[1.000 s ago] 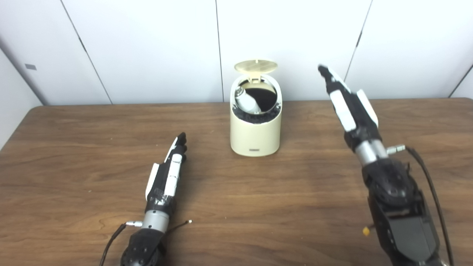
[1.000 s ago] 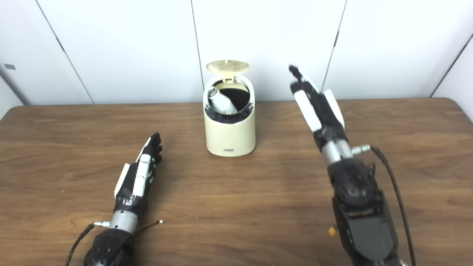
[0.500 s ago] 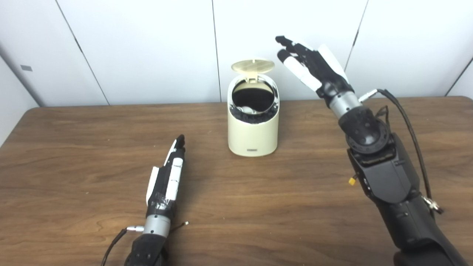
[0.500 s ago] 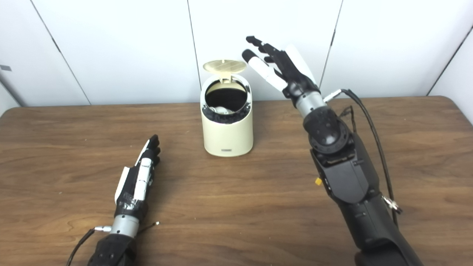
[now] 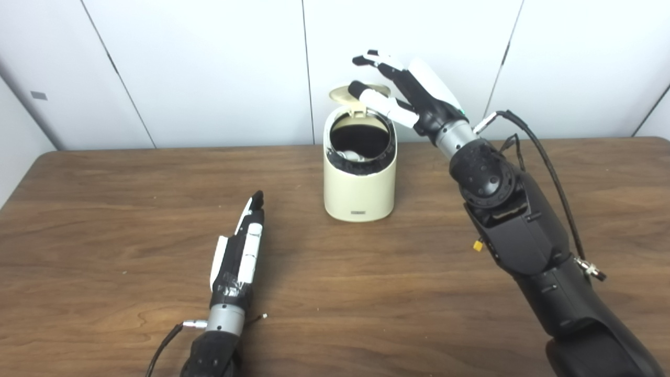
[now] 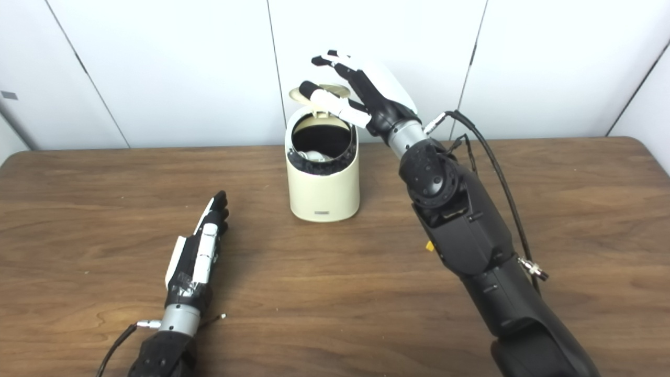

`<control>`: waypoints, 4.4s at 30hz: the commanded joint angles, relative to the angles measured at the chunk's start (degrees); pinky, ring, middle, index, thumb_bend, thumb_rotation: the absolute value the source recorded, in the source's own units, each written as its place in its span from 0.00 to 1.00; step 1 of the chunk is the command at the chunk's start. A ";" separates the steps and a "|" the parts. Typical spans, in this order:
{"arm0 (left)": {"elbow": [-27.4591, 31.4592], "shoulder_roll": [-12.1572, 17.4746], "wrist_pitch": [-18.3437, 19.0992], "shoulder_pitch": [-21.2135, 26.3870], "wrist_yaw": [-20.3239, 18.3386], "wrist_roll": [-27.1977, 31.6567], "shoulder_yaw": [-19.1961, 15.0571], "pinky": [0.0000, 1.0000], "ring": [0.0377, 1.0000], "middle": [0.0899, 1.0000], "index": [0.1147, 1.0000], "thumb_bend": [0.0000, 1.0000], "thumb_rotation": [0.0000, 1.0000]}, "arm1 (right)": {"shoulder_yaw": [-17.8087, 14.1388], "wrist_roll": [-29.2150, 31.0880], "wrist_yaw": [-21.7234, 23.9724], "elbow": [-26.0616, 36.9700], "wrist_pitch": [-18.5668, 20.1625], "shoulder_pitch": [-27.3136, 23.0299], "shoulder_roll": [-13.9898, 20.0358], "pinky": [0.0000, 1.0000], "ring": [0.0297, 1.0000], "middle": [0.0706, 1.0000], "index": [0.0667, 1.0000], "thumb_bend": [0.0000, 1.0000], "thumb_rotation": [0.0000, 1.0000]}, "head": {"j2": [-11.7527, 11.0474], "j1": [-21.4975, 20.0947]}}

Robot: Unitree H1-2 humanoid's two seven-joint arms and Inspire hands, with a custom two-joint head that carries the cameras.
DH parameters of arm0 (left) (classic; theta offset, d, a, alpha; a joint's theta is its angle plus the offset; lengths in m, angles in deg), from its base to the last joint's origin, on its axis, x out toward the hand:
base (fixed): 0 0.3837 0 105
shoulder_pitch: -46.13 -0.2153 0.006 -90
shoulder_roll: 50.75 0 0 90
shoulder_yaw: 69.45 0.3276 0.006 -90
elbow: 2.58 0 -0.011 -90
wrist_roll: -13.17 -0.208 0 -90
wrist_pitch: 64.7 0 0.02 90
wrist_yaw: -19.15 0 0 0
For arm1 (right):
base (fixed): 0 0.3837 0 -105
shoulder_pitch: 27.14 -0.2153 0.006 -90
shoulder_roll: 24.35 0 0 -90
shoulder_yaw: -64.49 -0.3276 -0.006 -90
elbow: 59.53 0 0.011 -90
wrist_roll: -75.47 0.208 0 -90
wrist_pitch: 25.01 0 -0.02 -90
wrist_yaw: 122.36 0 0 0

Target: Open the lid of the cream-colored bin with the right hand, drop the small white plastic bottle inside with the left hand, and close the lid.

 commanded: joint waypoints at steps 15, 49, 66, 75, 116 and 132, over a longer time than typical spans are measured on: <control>-0.49 -0.86 1.15 0.56 0.86 -0.89 0.42 1.00 1.00 1.00 0.99 0.56 1.00 | -0.80 -3.30 5.48 11.37 -1.58 3.45 4.63 1.00 1.00 0.99 0.76 0.63 1.00 | 0.21 0.41; 1.18 -1.79 2.52 1.11 2.06 -2.33 0.19 1.00 0.99 1.00 0.99 0.57 1.00 | 2.22 -6.59 10.05 12.41 -1.46 7.23 5.19 1.00 1.00 0.98 0.71 0.64 1.00 | 1.19 1.46; 2.01 -2.31 4.03 1.23 2.24 -3.05 0.00 1.00 1.00 1.00 0.97 0.60 1.00 | 1.26 -6.65 11.41 12.65 -2.65 9.52 6.81 1.00 1.00 0.99 0.71 0.61 1.00 | 1.72 1.87; 1.99 -2.30 3.39 1.20 2.52 -3.95 0.14 1.00 0.99 0.99 0.97 0.59 1.00 | 0.76 -6.29 11.54 12.26 -2.86 9.96 6.91 1.00 1.00 1.00 0.71 0.61 1.00 | 2.05 1.99; 1.60 -2.50 2.94 1.36 1.88 -1.93 -1.00 1.00 0.99 0.99 0.97 0.60 1.00 | -7.16 -6.52 9.16 22.01 1.56 13.60 4.31 1.00 1.00 1.00 0.90 0.58 1.00 | 1.69 2.15; 4.22 0.46 0.99 -0.90 -0.54 3.60 -3.77 1.00 1.00 1.00 0.98 0.56 1.00 | -20.48 13.14 4.98 22.31 0.69 33.26 -0.04 0.99 0.99 0.99 0.93 0.62 1.00 | 1.85 2.35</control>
